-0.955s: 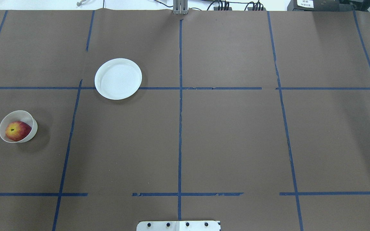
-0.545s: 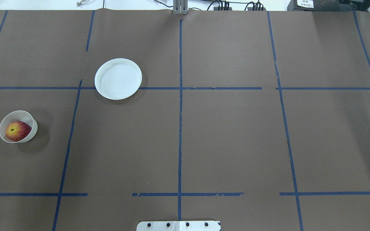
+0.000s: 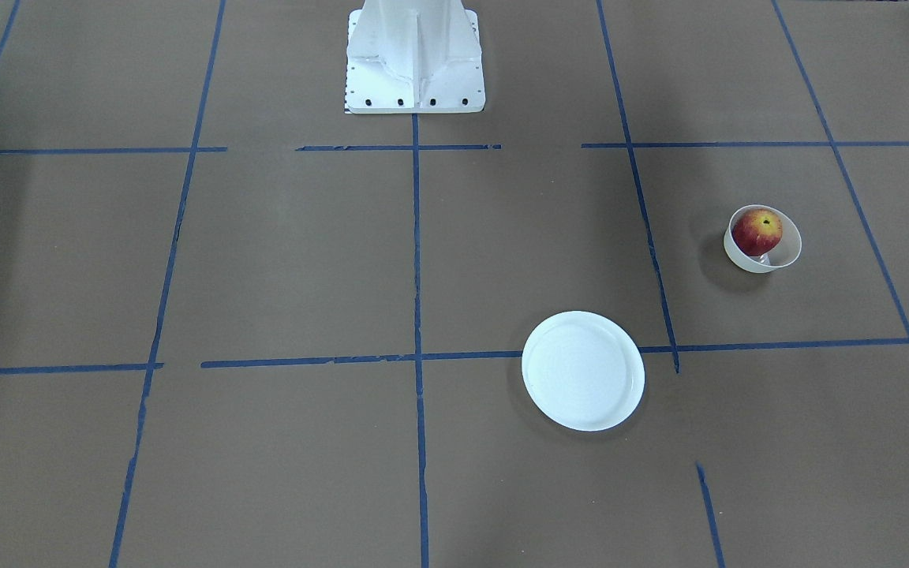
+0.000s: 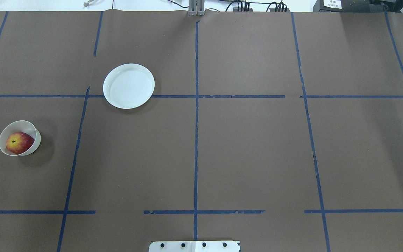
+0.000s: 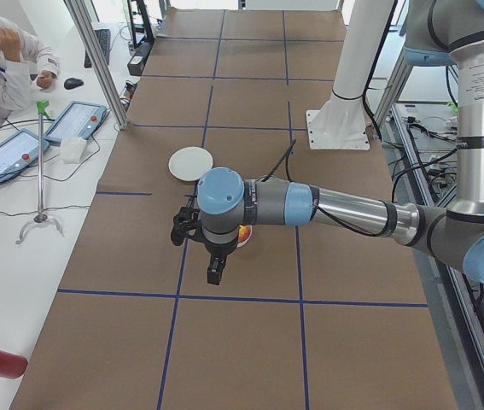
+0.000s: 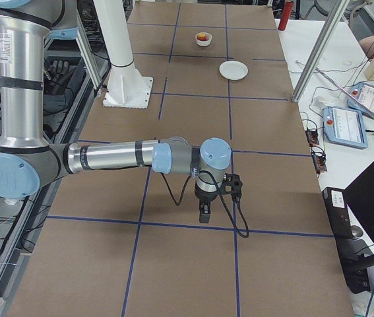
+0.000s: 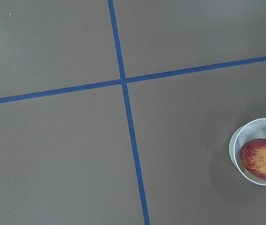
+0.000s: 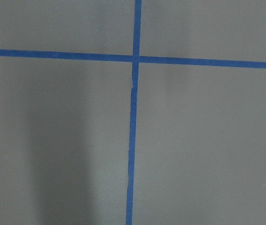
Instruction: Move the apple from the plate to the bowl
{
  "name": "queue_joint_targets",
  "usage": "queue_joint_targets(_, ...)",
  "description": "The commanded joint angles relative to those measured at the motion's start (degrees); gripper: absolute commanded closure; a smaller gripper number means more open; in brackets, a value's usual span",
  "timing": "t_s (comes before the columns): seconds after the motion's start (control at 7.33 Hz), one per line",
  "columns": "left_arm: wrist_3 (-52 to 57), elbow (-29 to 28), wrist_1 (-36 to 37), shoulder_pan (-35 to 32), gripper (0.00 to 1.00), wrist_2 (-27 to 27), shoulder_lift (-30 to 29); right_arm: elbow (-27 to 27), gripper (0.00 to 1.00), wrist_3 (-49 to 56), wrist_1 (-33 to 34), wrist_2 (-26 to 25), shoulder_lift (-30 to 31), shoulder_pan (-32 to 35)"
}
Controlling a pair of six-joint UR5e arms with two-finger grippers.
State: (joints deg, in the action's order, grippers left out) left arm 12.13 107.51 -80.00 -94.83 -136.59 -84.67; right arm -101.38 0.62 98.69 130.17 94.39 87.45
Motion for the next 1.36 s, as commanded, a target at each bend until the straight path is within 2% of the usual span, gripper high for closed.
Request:
queue_joint_targets(0.0, 0.0, 1.2, 0.37, -0.18, 0.0, 0.35, -0.5, -0.04, 0.0, 0.0, 0.01, 0.0, 0.0, 0.0)
queue_joint_targets(1.23, 0.0, 0.69, -0.07, 0.0, 0.0, 0.44, -0.67, -0.04, 0.0, 0.0, 0.01, 0.0, 0.0, 0.0)
